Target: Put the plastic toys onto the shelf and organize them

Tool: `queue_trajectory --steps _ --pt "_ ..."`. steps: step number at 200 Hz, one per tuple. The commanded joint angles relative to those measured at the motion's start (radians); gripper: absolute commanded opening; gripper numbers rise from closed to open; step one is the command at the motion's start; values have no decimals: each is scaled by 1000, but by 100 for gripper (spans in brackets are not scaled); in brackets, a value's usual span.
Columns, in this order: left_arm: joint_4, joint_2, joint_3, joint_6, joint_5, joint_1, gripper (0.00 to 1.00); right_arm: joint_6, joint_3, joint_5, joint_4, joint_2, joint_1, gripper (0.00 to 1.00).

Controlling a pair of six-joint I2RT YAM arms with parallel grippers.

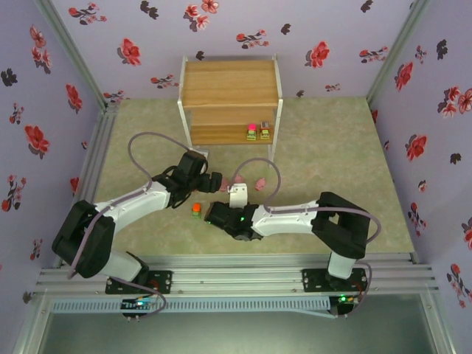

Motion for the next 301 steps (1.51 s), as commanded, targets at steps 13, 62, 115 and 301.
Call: queue_trajectory --steps 13,62,115,301 --pt "41 -31 -19 -7 45 7 90 -30 -13 67 -71 -67 -21 0" --pt "74 -58 -37 6 77 -3 90 -76 2 88 -115 -140 -62 0" --pt "93 -53 -35 20 116 -19 91 -146 33 128 -161 -227 -113 0" --pt "124 -52 -39 32 176 -30 91 -362 329 70 -102 -147 -258 1"
